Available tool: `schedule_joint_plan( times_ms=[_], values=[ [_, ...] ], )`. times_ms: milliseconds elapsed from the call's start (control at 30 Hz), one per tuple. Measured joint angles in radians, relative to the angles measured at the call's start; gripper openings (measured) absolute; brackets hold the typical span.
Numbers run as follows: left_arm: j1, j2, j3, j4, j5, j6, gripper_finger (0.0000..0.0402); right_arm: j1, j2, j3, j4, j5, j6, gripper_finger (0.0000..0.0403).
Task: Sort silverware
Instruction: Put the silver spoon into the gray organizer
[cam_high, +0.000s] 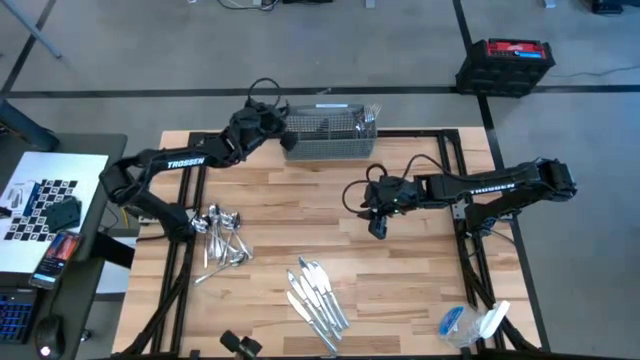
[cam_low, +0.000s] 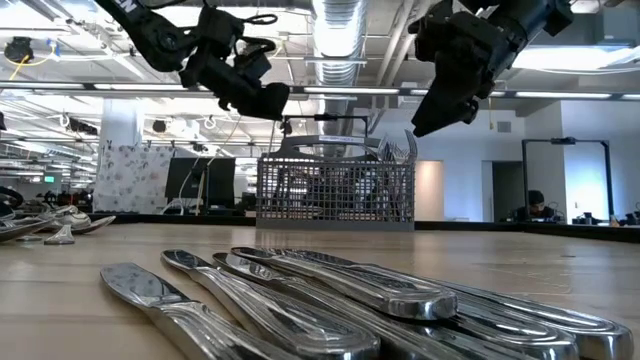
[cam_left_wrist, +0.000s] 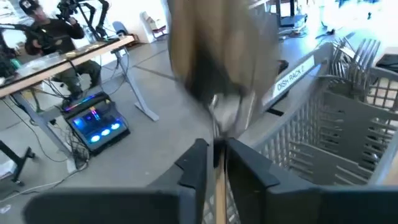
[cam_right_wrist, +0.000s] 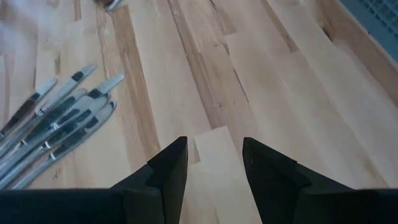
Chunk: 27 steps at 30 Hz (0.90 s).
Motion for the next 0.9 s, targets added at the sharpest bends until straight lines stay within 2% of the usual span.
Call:
schedule_joint_plan(
  times_ms=[200, 433, 500, 567, 633, 700, 800, 900],
  values=[
    [-0.022, -0.065, 0.000, -0.101, 0.006, 0.019, 0.0103, -0.014, 0.000, 0.000, -0.045, 0.000, -0.033, 0.0143],
    [-0.072, -0.205, 0.000, -0.294, 0.007, -0.033, 0.0106, -0.100, -0.049, -0.005, -0.060, -0.002, -0.184, 0.0135],
    [-0.084, -0.242, 0.000, -0.372, 0.008, -0.066, 0.0104, -0.152, -0.098, -0.048, -0.001, -0.012, -0.223, 0.0127],
    [-0.093, -0.274, 0.000, -0.443, 0.028, -0.091, 0.0103, -0.221, -0.166, -0.121, 0.084, -0.070, -0.244, 0.0119],
    [-0.101, -0.304, 0.000, -0.508, 0.049, -0.114, 0.0103, -0.290, -0.243, -0.208, 0.179, -0.137, -0.241, 0.0115],
    [-0.115, -0.326, 0.000, -0.546, 0.056, -0.133, 0.0103, -0.344, -0.324, -0.295, 0.248, -0.158, -0.214, 0.0113],
    [-0.133, -0.358, 0.000, -0.580, 0.056, -0.153, 0.0102, -0.384, -0.444, -0.395, 0.324, -0.162, -0.122, 0.0112],
    [-0.150, -0.379, 0.000, -0.592, 0.056, -0.174, 0.0102, -0.363, -0.559, -0.466, 0.404, -0.164, -0.025, 0.0112]
  ],
)
